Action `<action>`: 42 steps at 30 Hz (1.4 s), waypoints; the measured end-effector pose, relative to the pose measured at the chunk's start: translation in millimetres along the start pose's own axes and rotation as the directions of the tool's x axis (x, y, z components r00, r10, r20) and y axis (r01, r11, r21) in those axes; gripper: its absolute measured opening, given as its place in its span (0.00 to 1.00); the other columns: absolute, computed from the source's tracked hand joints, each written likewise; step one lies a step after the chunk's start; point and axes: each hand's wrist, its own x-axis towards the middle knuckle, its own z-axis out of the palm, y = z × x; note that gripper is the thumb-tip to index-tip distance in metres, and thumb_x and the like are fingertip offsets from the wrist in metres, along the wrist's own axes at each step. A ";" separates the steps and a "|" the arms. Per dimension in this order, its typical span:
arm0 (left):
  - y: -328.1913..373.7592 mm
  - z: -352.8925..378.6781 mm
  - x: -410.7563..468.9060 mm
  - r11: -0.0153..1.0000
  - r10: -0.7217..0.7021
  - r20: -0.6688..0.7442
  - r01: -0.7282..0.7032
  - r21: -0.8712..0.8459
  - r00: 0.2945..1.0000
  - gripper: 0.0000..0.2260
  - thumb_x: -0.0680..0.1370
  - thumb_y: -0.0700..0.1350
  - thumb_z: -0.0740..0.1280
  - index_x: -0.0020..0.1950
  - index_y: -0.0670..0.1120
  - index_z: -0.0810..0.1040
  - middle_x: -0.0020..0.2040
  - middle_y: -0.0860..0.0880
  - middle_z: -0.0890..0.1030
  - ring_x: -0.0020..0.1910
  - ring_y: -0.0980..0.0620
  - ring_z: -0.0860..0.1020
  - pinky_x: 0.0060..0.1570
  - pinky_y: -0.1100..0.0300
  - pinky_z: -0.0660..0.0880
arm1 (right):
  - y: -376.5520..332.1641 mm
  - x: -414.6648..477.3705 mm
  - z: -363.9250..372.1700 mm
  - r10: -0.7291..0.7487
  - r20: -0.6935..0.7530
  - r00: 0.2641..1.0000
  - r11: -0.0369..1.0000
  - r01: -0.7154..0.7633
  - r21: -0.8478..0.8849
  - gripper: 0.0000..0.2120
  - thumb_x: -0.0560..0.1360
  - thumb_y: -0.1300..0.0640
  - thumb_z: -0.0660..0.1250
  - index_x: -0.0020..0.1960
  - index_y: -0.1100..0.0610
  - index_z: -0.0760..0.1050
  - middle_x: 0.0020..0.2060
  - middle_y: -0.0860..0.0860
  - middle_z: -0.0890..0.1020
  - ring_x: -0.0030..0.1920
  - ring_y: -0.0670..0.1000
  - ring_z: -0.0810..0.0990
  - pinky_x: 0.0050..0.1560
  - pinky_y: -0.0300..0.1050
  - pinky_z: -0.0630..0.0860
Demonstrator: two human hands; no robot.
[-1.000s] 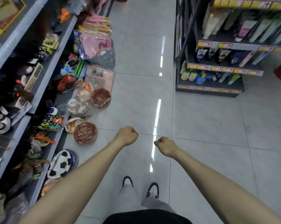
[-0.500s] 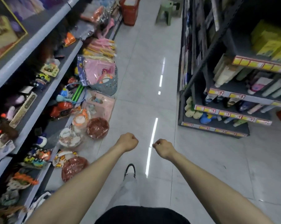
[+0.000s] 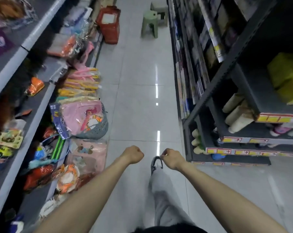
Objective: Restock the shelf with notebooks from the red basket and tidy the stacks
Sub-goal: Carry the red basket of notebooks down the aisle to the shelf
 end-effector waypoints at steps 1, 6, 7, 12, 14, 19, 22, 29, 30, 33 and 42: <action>14.6 -17.4 21.5 1.000 -0.001 0.008 0.001 0.005 1.000 0.15 0.79 0.46 0.64 0.62 0.44 0.83 0.63 0.46 0.82 0.65 0.45 0.78 0.55 0.62 0.71 | -10.0 24.6 -19.0 -0.005 -0.003 1.000 1.000 0.005 -0.002 0.13 0.81 0.49 0.62 0.61 0.54 0.77 0.55 0.52 0.79 0.51 0.53 0.77 0.50 0.43 0.72; 93.7 -114.0 107.2 0.996 -0.041 -0.020 0.039 -0.076 0.999 0.15 0.80 0.46 0.64 0.62 0.42 0.83 0.60 0.45 0.83 0.62 0.44 0.80 0.54 0.62 0.71 | -63.8 118.9 -118.5 0.013 0.025 1.000 1.000 -0.013 -0.009 0.15 0.81 0.51 0.61 0.64 0.55 0.76 0.59 0.54 0.79 0.52 0.53 0.77 0.51 0.44 0.72; 109.3 -132.7 123.8 0.995 -0.040 -0.029 0.037 -0.097 0.999 0.15 0.79 0.46 0.64 0.62 0.42 0.83 0.59 0.44 0.84 0.60 0.45 0.80 0.53 0.62 0.71 | -75.1 135.8 -136.6 0.020 0.041 0.999 1.000 -0.019 -0.013 0.15 0.81 0.51 0.60 0.64 0.56 0.76 0.58 0.53 0.79 0.52 0.53 0.77 0.50 0.44 0.72; 165.9 -218.7 201.2 0.985 -0.024 -0.040 0.017 -0.173 0.999 0.14 0.79 0.45 0.64 0.61 0.42 0.83 0.56 0.46 0.83 0.57 0.46 0.79 0.54 0.60 0.72 | -139.6 230.3 -210.3 0.023 0.089 0.996 0.998 -0.018 -0.064 0.16 0.80 0.53 0.60 0.65 0.56 0.75 0.58 0.53 0.78 0.53 0.54 0.78 0.53 0.45 0.75; 174.6 -252.2 239.8 0.984 -0.048 -0.022 0.044 -0.171 0.999 0.15 0.79 0.46 0.64 0.61 0.42 0.82 0.57 0.46 0.82 0.56 0.47 0.78 0.55 0.60 0.72 | -172.4 274.7 -233.3 0.009 0.093 0.996 0.998 -0.003 -0.068 0.16 0.79 0.53 0.60 0.64 0.56 0.76 0.57 0.53 0.79 0.54 0.54 0.78 0.55 0.46 0.76; 194.0 -350.2 351.0 0.992 -0.054 -0.002 0.053 -0.115 0.999 0.08 0.78 0.45 0.64 0.50 0.43 0.81 0.49 0.46 0.81 0.48 0.46 0.78 0.43 0.61 0.71 | -264.9 397.1 -285.8 -0.016 0.096 0.995 0.997 0.023 -0.073 0.17 0.78 0.51 0.61 0.63 0.55 0.77 0.58 0.54 0.81 0.55 0.56 0.80 0.57 0.47 0.78; 205.2 -416.9 414.2 0.983 -0.098 0.009 0.098 -0.153 0.995 0.14 0.80 0.45 0.64 0.58 0.39 0.82 0.56 0.43 0.83 0.56 0.43 0.81 0.49 0.60 0.73 | -320.3 463.7 -322.9 -0.006 0.094 0.996 0.996 0.014 -0.087 0.17 0.78 0.52 0.61 0.64 0.55 0.78 0.59 0.54 0.80 0.53 0.55 0.79 0.56 0.45 0.77; 264.8 -570.5 547.4 0.987 -0.123 0.002 0.123 -0.100 0.992 0.16 0.78 0.46 0.64 0.61 0.39 0.82 0.60 0.43 0.84 0.59 0.41 0.81 0.56 0.59 0.77 | -419.6 586.6 -426.5 0.044 0.046 0.998 0.997 -0.042 -0.060 0.17 0.79 0.52 0.61 0.65 0.55 0.78 0.60 0.54 0.81 0.53 0.55 0.78 0.58 0.47 0.77; 278.9 -587.4 564.6 0.989 -0.112 0.001 0.112 -0.099 0.994 0.17 0.78 0.46 0.63 0.62 0.39 0.82 0.61 0.43 0.83 0.60 0.42 0.81 0.60 0.57 0.77 | -430.1 603.4 -441.0 0.051 0.041 0.998 0.997 -0.048 -0.062 0.17 0.78 0.52 0.61 0.64 0.54 0.78 0.61 0.54 0.80 0.55 0.56 0.79 0.59 0.47 0.77; 319.0 -627.3 621.6 0.989 -0.075 0.034 0.078 -0.125 0.997 0.17 0.78 0.47 0.63 0.61 0.39 0.81 0.60 0.43 0.83 0.59 0.42 0.81 0.64 0.52 0.77 | -458.2 661.1 -483.0 0.056 0.040 0.998 0.994 -0.052 -0.092 0.18 0.75 0.51 0.61 0.62 0.53 0.78 0.60 0.53 0.81 0.53 0.56 0.78 0.60 0.49 0.78; 433.2 -762.1 794.7 0.990 -0.115 0.056 0.119 -0.069 0.992 0.16 0.79 0.46 0.63 0.61 0.38 0.81 0.59 0.42 0.83 0.59 0.42 0.81 0.63 0.50 0.78 | -554.4 852.9 -640.0 0.023 0.079 0.997 0.991 -0.012 -0.132 0.17 0.77 0.53 0.60 0.63 0.55 0.77 0.58 0.54 0.80 0.56 0.57 0.80 0.57 0.49 0.78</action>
